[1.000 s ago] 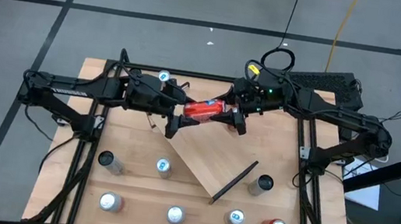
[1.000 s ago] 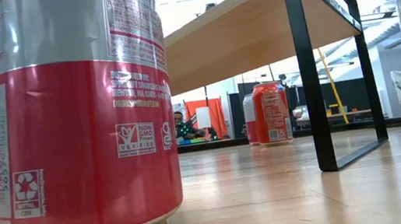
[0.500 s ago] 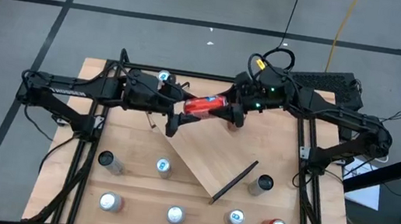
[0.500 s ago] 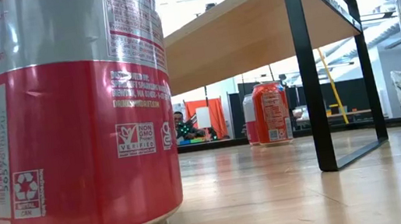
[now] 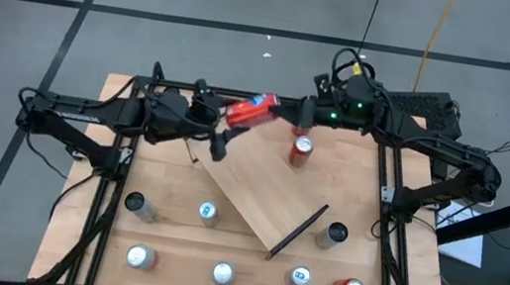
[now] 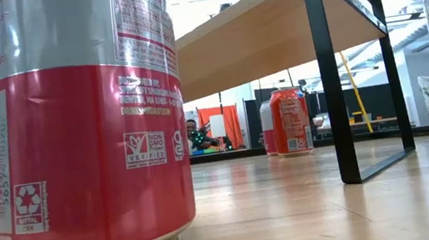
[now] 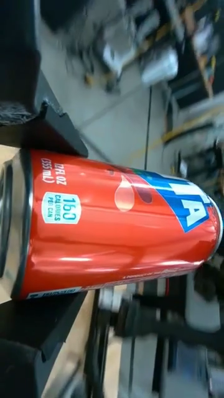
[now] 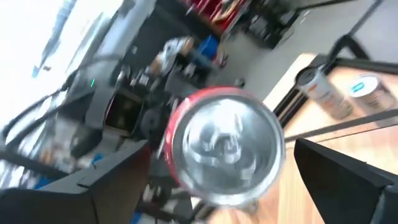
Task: Place canned beverage on shelf
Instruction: Put the top red soda can on the shelf
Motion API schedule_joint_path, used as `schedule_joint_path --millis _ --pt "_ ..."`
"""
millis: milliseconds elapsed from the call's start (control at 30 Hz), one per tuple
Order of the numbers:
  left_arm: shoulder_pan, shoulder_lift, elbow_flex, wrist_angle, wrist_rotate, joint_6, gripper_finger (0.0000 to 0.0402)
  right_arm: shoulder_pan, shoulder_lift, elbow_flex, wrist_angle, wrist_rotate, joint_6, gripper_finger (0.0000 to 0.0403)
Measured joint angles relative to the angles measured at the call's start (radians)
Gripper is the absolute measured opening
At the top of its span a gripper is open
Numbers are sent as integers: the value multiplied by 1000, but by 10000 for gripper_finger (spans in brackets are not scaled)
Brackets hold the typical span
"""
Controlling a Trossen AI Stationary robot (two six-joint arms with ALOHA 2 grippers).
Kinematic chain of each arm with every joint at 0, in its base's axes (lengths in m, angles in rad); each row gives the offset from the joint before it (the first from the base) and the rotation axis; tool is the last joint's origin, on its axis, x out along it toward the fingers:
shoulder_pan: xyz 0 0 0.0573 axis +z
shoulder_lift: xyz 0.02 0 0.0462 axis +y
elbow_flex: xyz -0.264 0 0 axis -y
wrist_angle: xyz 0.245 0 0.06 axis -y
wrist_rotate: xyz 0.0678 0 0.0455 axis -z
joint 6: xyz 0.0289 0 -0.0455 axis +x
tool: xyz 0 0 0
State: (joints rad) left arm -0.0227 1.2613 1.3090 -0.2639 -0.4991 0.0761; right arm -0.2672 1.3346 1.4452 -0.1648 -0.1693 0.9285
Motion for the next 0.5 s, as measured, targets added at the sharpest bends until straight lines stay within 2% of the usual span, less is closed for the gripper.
schedule_joint_path --millis 333,500 --pt "-6 0 0 125 -212 202 290 31 9 -1 156 203 85 377" --pt "5 13 1 124 -247 249 290 52 25 -1 221 313 75 378"
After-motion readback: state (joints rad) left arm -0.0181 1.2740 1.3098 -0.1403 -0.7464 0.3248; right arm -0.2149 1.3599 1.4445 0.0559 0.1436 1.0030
